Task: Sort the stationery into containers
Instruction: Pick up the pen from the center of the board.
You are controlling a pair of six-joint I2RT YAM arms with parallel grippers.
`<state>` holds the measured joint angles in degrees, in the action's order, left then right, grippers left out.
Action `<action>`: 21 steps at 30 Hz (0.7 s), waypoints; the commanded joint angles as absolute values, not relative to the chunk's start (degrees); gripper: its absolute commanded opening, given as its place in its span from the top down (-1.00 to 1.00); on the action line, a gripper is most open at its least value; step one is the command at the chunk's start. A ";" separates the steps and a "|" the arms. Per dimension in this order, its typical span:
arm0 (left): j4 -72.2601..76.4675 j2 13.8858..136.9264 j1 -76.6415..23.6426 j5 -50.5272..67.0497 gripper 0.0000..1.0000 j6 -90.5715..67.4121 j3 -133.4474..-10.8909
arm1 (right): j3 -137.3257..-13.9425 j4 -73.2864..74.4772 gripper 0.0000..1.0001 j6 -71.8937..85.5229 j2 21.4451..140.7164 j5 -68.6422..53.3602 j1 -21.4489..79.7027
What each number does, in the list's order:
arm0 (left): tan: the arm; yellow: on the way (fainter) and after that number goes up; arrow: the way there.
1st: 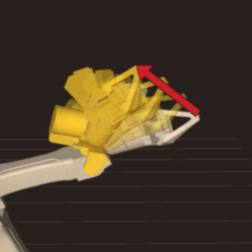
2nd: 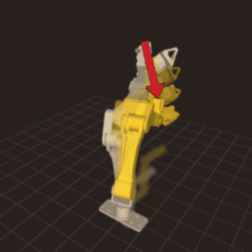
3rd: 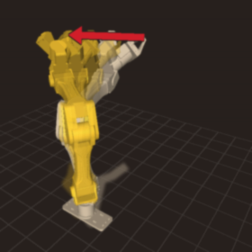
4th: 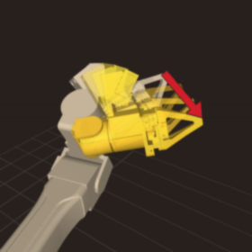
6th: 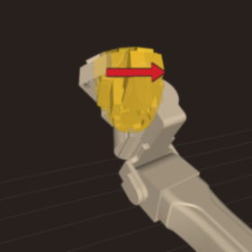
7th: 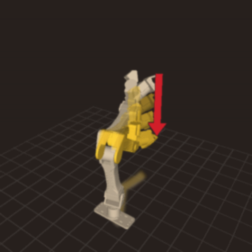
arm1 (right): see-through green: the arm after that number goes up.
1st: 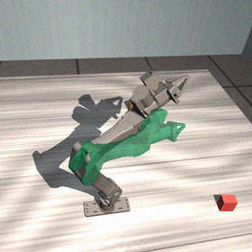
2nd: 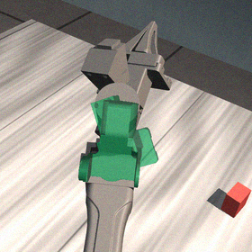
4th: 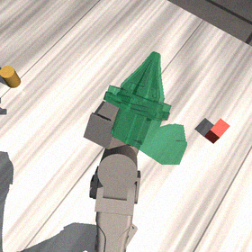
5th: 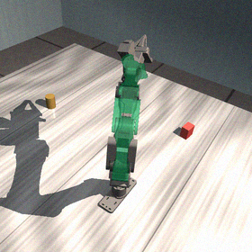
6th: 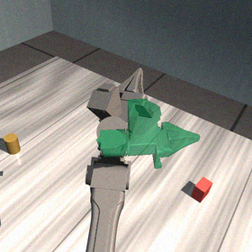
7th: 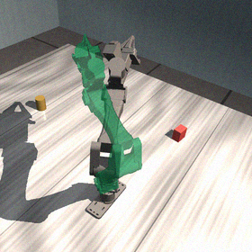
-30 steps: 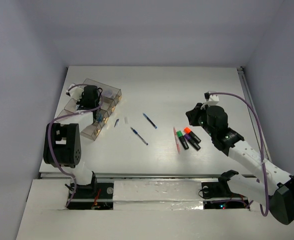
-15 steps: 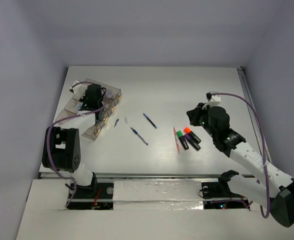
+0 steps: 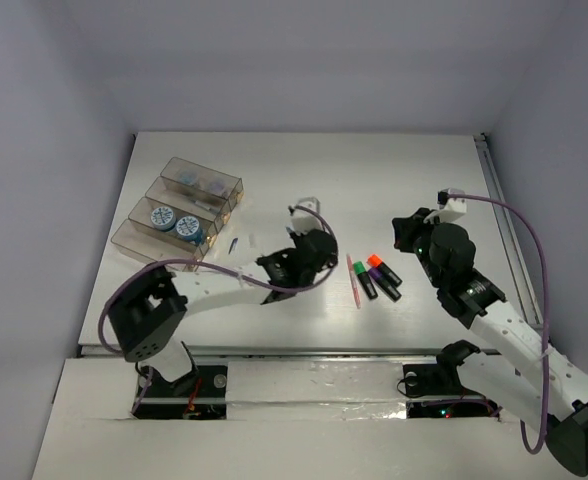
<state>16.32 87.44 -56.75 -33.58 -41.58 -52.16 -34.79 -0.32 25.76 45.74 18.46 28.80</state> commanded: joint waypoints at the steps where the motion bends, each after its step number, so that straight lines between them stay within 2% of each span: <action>1: 8.45 92.54 -63.27 -36.21 1.00 -45.08 -57.90 | -35.51 -0.18 1.00 26.37 44.65 21.45 28.48; 3: 4.75 95.87 -66.25 -36.13 1.00 -47.98 -59.41 | -35.42 -0.18 1.00 26.28 43.95 21.53 28.48; 5: 5.01 97.72 -67.41 -34.81 0.70 -48.95 -60.38 | -35.33 -0.18 1.00 26.19 43.60 21.10 28.48; 9: 4.48 101.94 -68.64 -33.22 0.42 -49.04 -62.92 | -35.68 -0.18 1.00 25.93 43.86 20.57 28.48; 21: 1.58 109.33 -69.16 -32.25 0.39 -47.02 -67.41 | -35.77 -0.35 1.00 25.75 44.82 17.93 28.48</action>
<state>3.53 108.03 -68.58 -31.55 -47.62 -65.54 -34.79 1.06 25.76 44.47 18.92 28.80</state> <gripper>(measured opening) 0.305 0.009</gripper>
